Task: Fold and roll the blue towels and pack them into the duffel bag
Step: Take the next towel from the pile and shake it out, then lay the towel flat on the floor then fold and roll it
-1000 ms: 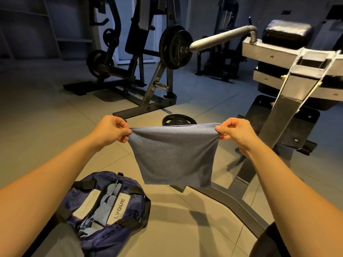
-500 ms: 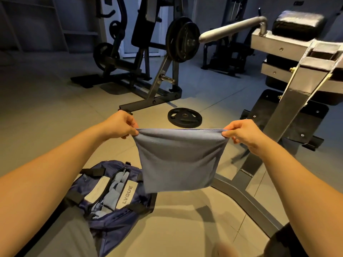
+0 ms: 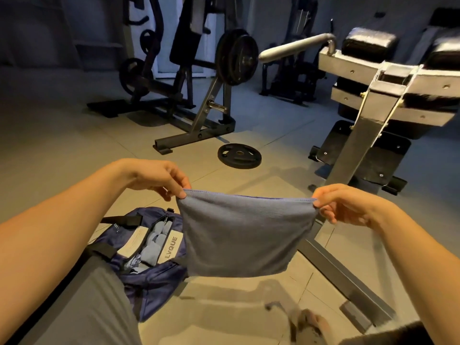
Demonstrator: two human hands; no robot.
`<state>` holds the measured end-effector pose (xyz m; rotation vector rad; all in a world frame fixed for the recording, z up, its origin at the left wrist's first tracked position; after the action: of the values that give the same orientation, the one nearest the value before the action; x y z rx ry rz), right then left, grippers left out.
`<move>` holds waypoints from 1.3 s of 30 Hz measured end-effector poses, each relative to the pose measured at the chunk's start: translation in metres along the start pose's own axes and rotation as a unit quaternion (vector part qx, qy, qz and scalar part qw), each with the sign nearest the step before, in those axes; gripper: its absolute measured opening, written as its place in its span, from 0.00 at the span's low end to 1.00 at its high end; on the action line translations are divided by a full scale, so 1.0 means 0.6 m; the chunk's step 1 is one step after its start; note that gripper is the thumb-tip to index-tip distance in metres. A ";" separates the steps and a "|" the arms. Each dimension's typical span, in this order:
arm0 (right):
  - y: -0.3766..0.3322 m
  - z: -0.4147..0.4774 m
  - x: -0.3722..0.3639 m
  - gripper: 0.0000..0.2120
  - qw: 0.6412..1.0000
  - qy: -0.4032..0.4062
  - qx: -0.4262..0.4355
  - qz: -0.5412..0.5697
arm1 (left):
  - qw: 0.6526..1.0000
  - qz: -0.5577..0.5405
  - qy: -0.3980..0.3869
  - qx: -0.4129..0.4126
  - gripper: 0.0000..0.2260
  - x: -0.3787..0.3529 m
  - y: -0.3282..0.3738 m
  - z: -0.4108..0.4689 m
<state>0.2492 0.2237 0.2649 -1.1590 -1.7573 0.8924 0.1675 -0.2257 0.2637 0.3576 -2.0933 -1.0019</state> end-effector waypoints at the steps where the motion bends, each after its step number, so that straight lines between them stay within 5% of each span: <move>1: -0.001 -0.004 0.005 0.03 1.000 -0.001 0.002 0.008 | 1.000 -0.011 -0.002 0.002 0.08 -0.001 0.001 0.001; 6: 0.036 0.030 0.010 0.05 0.999 0.042 -0.031 0.008 | 0.997 -0.058 -0.009 0.047 0.04 -0.030 -0.002 0.060; 11: 0.176 0.134 -0.012 0.06 0.979 0.088 -0.161 -0.085 | 0.988 0.053 -0.006 0.143 0.05 -0.129 -0.080 0.178; 15: 0.310 0.204 -0.064 0.03 0.960 0.143 -0.237 -0.034 | 0.976 0.095 0.025 0.193 0.05 -0.240 -0.189 0.270; 25: 0.431 0.367 -0.085 0.06 0.936 0.237 -0.227 0.127 | 0.961 0.100 0.201 0.163 0.07 -0.301 -0.298 0.439; 28: 0.430 0.400 -0.077 0.11 0.929 0.258 -0.222 0.149 | 0.958 0.088 0.218 0.162 0.08 -0.300 -0.312 0.471; 39: 0.456 0.336 -0.101 0.03 0.895 0.300 -0.280 0.174 | 0.966 0.079 0.215 0.116 0.09 -0.343 -0.327 0.376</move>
<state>0.1762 0.2319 -0.0725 -1.9245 -1.3239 0.1429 0.1210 -0.1216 -0.0809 0.4705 -1.8071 -0.5272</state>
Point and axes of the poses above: each hand's wrist, its own z-axis towards the middle knuckle, its own x-axis out of the back of the hand, y = z × x, the point moved 1 cm from there along z, towards the middle knuckle, and after that the axes turned 3 degrees about y, right-handed, at the moved point
